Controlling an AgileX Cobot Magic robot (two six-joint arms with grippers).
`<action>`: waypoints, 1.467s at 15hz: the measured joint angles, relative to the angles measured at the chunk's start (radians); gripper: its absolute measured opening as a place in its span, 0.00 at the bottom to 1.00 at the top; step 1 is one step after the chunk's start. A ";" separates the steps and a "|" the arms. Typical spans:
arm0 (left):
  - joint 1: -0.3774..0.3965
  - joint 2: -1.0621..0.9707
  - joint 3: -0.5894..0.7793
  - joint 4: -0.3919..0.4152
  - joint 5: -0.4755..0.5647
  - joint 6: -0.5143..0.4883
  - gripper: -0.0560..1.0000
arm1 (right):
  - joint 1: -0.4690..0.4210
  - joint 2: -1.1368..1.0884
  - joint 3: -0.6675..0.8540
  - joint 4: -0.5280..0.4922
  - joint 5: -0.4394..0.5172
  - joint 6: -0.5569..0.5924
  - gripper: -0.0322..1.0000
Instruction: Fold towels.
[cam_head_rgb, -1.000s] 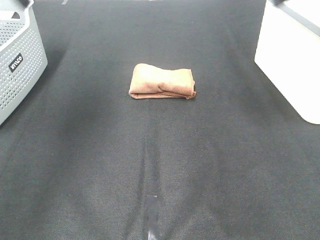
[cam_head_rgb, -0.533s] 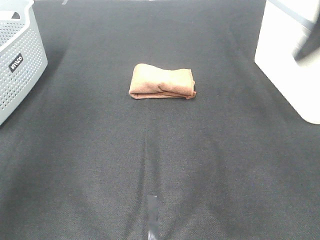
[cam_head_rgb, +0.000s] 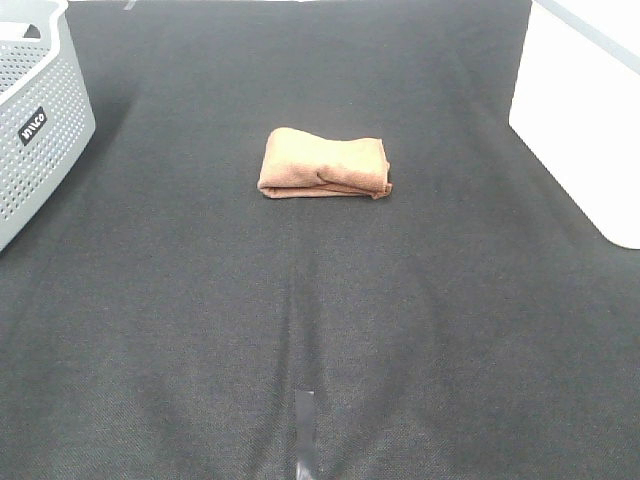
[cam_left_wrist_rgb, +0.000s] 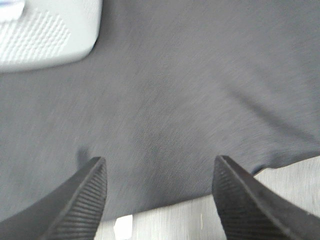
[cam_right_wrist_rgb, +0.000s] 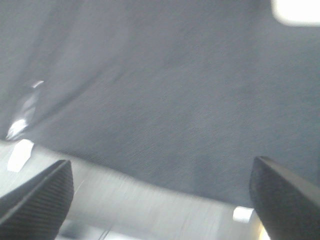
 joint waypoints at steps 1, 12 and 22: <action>0.000 -0.067 0.017 -0.022 0.000 0.032 0.62 | 0.000 -0.084 0.023 -0.011 -0.001 0.001 0.90; 0.000 -0.172 0.091 -0.098 -0.121 0.157 0.62 | 0.000 -0.280 0.078 -0.018 -0.097 -0.058 0.90; 0.103 -0.172 0.091 -0.100 -0.121 0.160 0.62 | -0.049 -0.280 0.078 -0.011 -0.097 -0.065 0.90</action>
